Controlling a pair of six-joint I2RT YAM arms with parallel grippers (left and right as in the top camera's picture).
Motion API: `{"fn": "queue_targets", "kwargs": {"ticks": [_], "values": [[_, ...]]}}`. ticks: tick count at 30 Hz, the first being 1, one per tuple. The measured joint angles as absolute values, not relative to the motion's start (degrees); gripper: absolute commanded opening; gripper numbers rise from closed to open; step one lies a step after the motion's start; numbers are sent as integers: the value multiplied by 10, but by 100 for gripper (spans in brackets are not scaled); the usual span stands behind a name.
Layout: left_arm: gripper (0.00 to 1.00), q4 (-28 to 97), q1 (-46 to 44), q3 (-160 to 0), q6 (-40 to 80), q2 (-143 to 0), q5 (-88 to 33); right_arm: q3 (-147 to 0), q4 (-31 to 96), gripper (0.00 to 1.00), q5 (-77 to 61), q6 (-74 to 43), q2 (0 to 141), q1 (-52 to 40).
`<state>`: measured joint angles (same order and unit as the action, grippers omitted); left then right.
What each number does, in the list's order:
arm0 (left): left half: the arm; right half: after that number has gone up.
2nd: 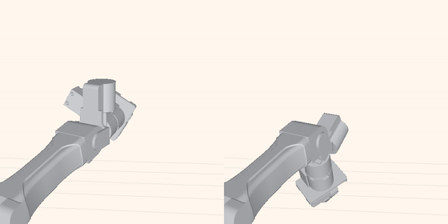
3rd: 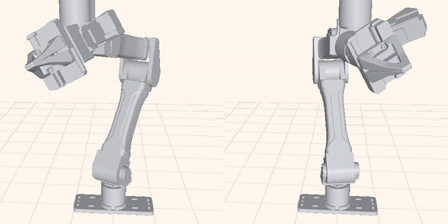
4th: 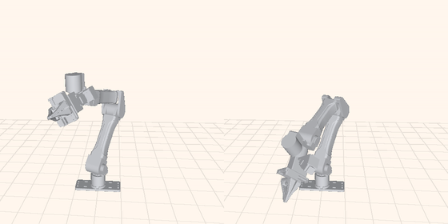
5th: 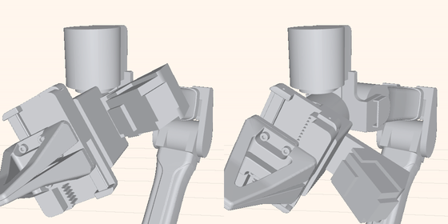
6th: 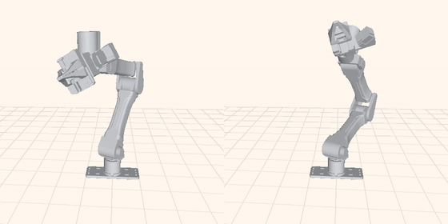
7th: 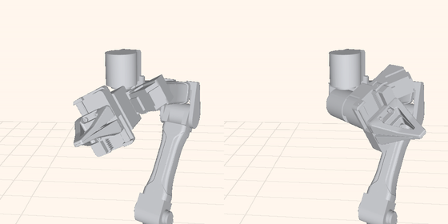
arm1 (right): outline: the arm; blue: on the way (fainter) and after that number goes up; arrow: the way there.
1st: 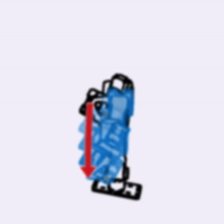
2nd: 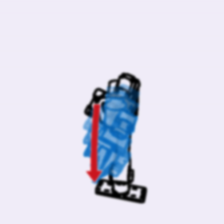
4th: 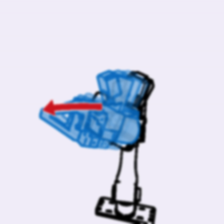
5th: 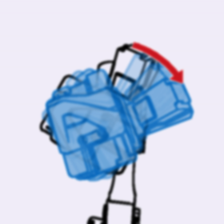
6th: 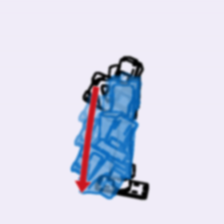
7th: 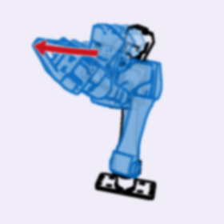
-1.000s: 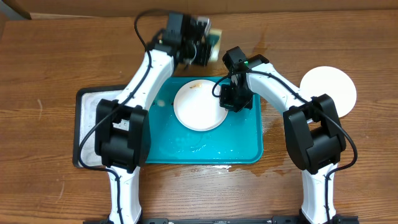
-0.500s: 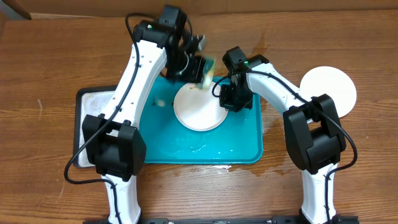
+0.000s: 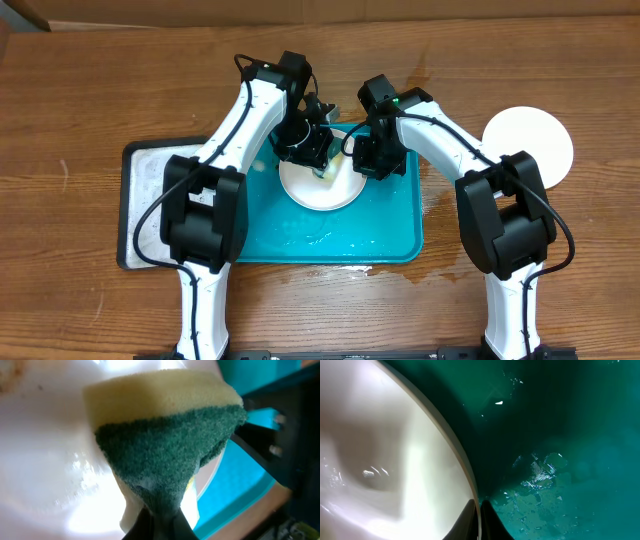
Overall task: Clean dirty plates on tray and stack at the side
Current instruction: 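Scrub the white plate with the sponge while the right gripper holds it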
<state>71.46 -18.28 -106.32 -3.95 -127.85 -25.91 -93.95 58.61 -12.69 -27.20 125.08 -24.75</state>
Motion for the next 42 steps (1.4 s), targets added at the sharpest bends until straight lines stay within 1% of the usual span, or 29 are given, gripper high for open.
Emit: {"fn": "queue_targets", "kwargs": {"ticks": [5,11,22,35,42], "values": [[4,676,-183,-1063,-41,-1306,-256,-939,586,4,-127,-272,1251,-247],[4,670,-178,-1063,-39,-1337,-241,-940,585,4,-127,-272,1251,-248],[4,634,-145,-1065,21,-1336,-197,-940,584,4,-127,-272,1251,-248],[4,648,-110,-1078,93,-1334,-160,-939,580,4,-131,-272,1251,-248],[4,697,-100,-1156,123,-1331,-125,-940,584,4,-133,-272,1251,-249]]}}
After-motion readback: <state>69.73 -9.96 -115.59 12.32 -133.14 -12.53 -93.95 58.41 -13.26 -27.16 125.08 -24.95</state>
